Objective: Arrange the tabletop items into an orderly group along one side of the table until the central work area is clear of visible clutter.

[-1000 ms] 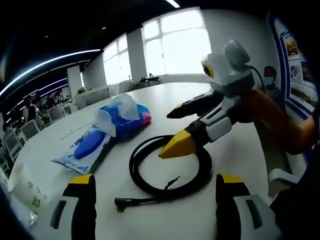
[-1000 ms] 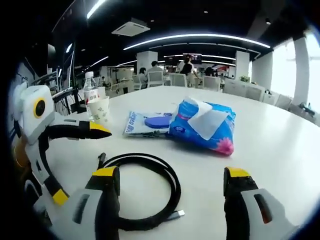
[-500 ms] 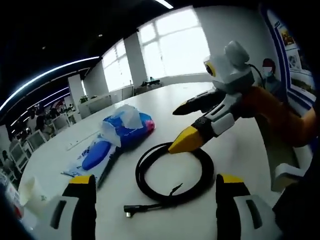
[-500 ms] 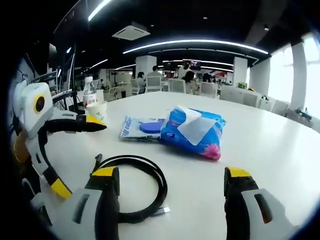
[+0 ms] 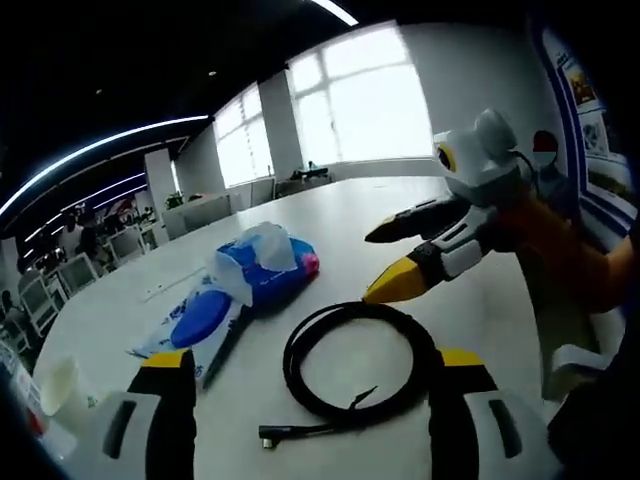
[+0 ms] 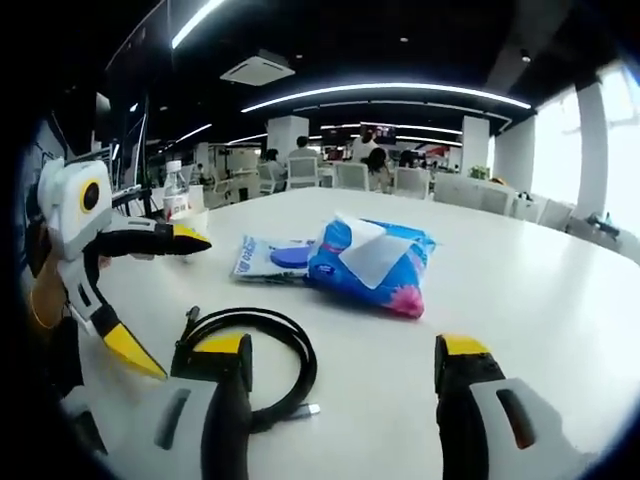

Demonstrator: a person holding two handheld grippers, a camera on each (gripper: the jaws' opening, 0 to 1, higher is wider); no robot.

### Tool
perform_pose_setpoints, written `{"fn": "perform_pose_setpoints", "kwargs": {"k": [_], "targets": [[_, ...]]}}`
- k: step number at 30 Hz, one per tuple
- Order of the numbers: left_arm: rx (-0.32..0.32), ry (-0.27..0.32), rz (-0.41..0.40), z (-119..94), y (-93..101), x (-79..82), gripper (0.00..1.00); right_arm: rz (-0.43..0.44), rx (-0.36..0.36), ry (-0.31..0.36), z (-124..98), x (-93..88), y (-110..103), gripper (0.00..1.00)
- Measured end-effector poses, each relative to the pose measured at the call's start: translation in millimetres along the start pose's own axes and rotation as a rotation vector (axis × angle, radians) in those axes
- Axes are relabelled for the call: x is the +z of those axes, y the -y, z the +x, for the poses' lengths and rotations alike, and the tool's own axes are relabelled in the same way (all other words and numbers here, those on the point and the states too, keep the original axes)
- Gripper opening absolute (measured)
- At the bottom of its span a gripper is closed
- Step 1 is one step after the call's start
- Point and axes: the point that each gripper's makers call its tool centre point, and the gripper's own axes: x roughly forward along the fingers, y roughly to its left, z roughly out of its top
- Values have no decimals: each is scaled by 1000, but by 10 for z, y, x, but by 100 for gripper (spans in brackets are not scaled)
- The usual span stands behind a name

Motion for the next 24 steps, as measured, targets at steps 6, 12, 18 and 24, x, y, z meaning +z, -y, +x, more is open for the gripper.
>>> {"fn": "perform_pose_setpoints", "kwargs": {"k": [6,12,18,24], "targets": [[8,8,-22,7,-63,37,93,1,-5,-1,-14,-3,42,70],[11,-4,-22,12,-114,17,90,-2,-15,-5,-16,1,86,67],[29,20,-53,59,-247,128,86,-10,-36,-4,0,97,203,65],[48,-2,-48,195,-364,157,79,-31,-43,4,86,185,293,61]]}}
